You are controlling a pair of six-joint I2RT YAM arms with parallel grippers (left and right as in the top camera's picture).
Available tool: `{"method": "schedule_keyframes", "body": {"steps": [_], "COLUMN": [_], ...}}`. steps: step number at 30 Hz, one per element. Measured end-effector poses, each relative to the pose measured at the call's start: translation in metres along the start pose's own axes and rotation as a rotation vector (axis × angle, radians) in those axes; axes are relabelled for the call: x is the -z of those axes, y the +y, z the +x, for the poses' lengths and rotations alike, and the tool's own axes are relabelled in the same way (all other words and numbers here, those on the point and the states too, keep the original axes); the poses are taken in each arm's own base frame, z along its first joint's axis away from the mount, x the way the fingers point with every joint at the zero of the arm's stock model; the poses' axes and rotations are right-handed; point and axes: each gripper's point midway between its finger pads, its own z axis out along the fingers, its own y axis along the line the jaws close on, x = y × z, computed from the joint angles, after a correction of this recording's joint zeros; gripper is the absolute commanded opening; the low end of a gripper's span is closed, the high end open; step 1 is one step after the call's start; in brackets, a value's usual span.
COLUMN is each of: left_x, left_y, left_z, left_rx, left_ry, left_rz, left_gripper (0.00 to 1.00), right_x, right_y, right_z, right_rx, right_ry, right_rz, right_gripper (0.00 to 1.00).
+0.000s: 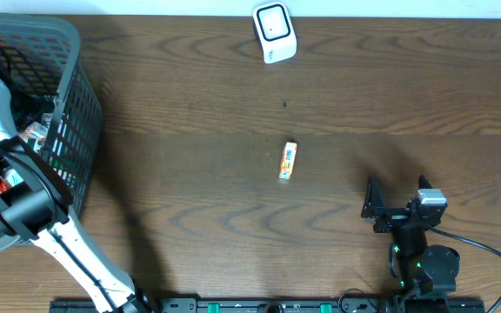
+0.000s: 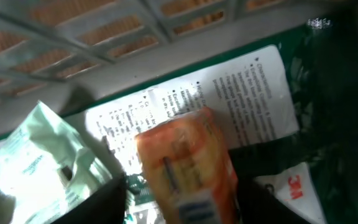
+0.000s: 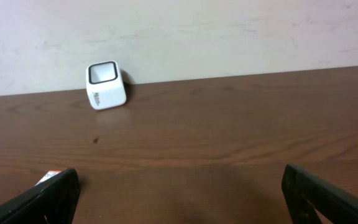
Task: Scan the item barcode
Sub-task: 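Return the left gripper to the basket and grasp a second orange tissue pack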
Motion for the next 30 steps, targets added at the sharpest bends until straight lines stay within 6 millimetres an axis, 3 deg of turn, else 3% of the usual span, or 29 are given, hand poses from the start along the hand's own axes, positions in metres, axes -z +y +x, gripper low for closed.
{"method": "schedule_keyframes", "body": {"steps": [4, 9, 12, 15, 19, 22, 24, 27, 30], "left_x": [-0.007, -0.003, 0.018, 0.077, 0.194, 0.279, 0.323, 0.355, 0.364], "left_y": [0.0, 0.0, 0.001, 0.007, 0.027, 0.035, 0.028, 0.011, -0.012], "left_z": [0.003, 0.002, -0.006, -0.025, -0.035, -0.007, 0.03, 0.09, 0.149], "left_rx": [-0.001, 0.003, 0.016, 0.05, 0.096, 0.071, -0.016, -0.184, -0.392], "left_ry": [0.015, 0.008, -0.03, -0.137, -0.322, -0.39, -0.383, -0.319, -0.227], "left_rz": [-0.009, -0.004, 0.024, 0.094, 0.24, 0.401, 0.521, 0.626, 0.674], "left_gripper": [0.2, 0.19, 0.19, 0.19, 0.2, 0.21, 0.21, 0.21, 0.21], "right_x": [0.0, 0.0, 0.0, 0.0, 0.0, 0.0, 0.0, 0.0, 0.0], "right_y": [0.0, 0.0, 0.0, 0.0, 0.0, 0.0, 0.0, 0.0, 0.0], "right_z": [0.0, 0.0, 0.0, 0.0, 0.0, 0.0, 0.0, 0.0, 0.0], "right_rx": [0.0, 0.0, 0.0, 0.0, 0.0, 0.0, 0.0, 0.0, 0.0], "right_ry": [0.0, 0.0, 0.0, 0.0, 0.0, 0.0, 0.0, 0.0, 0.0], "right_rz": [0.0, 0.0, 0.0, 0.0, 0.0, 0.0, 0.0, 0.0, 0.0], "right_gripper": [0.99, 0.99, 0.99, 0.99, 0.99, 0.99, 0.99, 0.99, 0.99]}}
